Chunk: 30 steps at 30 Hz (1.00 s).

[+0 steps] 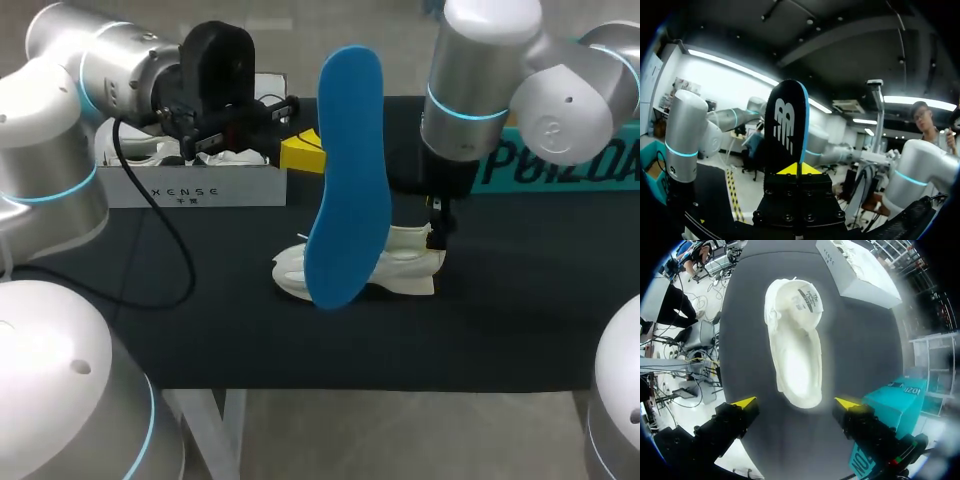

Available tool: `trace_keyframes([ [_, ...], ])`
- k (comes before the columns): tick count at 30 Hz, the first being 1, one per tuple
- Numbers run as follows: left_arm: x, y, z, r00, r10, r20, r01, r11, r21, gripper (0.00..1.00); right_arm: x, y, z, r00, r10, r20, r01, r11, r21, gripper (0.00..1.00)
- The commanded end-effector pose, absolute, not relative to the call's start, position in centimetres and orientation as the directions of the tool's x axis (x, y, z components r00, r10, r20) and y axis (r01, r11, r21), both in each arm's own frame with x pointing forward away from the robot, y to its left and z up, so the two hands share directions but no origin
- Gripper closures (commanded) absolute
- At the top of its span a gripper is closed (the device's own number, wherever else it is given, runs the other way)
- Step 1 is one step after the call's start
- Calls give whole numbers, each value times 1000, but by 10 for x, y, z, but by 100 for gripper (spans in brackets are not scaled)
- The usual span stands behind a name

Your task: Take the shoe out of the shoebox, open the shoe tongue, remove and reinsert the insole, then place the shoe into the shoebox

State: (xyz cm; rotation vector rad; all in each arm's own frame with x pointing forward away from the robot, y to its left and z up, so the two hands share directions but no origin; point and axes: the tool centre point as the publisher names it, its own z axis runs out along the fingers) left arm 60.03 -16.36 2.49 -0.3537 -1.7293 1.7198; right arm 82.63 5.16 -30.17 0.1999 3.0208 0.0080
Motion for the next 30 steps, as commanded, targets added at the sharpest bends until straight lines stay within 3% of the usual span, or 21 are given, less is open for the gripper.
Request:
trace_keyframes([
  [1, 600, -164, 24, -743, 616, 261, -259, 96, -961, 100, 822, 54, -291, -983, 142, -119, 144, 990, -11, 0],
  [10, 600, -164, 24, -743, 616, 261, -259, 96, -961, 100, 820, 56, -260, -976, 170, -139, 173, 985, -11, 0],
  [17, 600, -164, 24, -743, 616, 261, -259, 96, -961, 100, 818, 53, -265, -977, 205, -62, 208, 977, -52, 0],
  [30, 600, -164, 24, -743, 616, 261, -259, 96, -961, 100, 823, 54, -269, -971, 221, -88, 226, 973, -51, 0],
])
